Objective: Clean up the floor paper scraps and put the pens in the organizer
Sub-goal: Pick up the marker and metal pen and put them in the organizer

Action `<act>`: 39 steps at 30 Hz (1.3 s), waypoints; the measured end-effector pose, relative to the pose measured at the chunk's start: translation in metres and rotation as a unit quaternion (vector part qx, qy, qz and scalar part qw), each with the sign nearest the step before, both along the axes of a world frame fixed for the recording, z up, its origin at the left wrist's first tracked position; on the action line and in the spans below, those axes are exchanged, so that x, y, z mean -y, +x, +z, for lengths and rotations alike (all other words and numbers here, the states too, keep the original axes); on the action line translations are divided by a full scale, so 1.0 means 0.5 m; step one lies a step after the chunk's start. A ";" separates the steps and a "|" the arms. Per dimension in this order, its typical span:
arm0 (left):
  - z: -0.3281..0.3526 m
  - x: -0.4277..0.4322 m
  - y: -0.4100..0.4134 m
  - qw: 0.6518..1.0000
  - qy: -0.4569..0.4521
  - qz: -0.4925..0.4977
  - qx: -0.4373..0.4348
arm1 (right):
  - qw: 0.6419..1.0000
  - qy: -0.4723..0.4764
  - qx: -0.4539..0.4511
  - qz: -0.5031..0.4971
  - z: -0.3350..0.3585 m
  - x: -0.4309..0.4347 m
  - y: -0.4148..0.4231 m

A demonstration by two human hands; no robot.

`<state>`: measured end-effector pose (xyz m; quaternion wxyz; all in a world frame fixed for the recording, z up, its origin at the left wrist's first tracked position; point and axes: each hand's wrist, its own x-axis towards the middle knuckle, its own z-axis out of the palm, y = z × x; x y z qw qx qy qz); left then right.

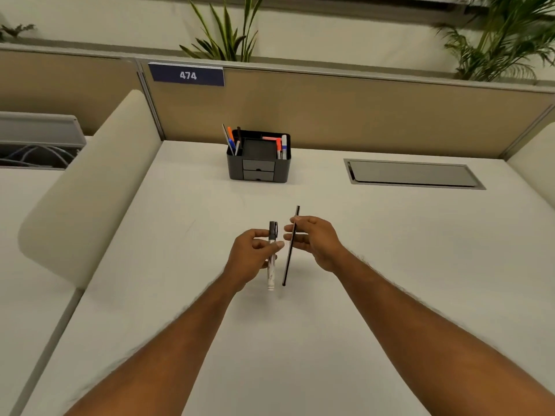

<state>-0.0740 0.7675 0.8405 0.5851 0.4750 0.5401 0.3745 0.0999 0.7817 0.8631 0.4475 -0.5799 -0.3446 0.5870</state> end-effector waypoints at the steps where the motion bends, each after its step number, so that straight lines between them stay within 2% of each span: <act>1: 0.000 -0.020 -0.010 1.000 0.001 0.006 -0.003 | 1.000 0.000 0.001 -0.003 0.000 -0.021 -0.004; 10: -0.022 -0.160 -0.065 0.996 -0.001 0.086 -0.020 | 1.000 0.009 0.025 0.017 0.003 -0.210 -0.030; 14: -0.040 -0.195 -0.067 0.995 -0.014 0.099 -0.014 | 0.997 0.037 0.057 0.028 0.034 -0.303 -0.035; 23: -0.064 -0.251 -0.063 0.994 -0.007 0.110 0.002 | 0.991 0.122 0.047 -0.010 0.167 -0.524 -0.056; 27: -0.068 -0.278 -0.072 0.993 -0.004 0.118 0.003 | 0.980 0.164 0.105 -0.033 0.200 -0.604 -0.096; 33: -0.082 -0.309 -0.096 0.991 -0.003 0.132 0.011 | 0.964 0.198 0.179 -0.011 0.166 -0.658 -0.168; 39: -0.092 -0.334 -0.114 0.990 -0.004 0.144 0.008 | 0.958 0.172 0.229 0.030 0.080 -0.659 -0.187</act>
